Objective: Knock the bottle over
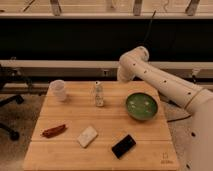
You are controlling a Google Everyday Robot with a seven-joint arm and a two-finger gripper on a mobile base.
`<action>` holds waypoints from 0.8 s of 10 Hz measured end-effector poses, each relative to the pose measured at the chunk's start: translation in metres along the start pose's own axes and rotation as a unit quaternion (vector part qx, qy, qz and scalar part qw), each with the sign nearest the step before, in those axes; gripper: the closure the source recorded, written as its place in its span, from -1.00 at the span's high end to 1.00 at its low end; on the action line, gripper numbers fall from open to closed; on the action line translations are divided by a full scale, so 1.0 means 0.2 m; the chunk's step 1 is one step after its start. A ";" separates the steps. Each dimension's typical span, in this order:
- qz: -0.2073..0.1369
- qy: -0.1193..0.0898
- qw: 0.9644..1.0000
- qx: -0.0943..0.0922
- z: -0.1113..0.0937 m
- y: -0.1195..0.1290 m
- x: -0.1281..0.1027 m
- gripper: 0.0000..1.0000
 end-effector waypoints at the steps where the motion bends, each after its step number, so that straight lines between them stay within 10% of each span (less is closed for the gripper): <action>1: -0.015 -0.002 1.000 -0.006 0.00 -0.01 -0.03 -0.65; 8: -0.117 -0.024 0.991 -0.058 0.06 0.02 -0.17 -0.65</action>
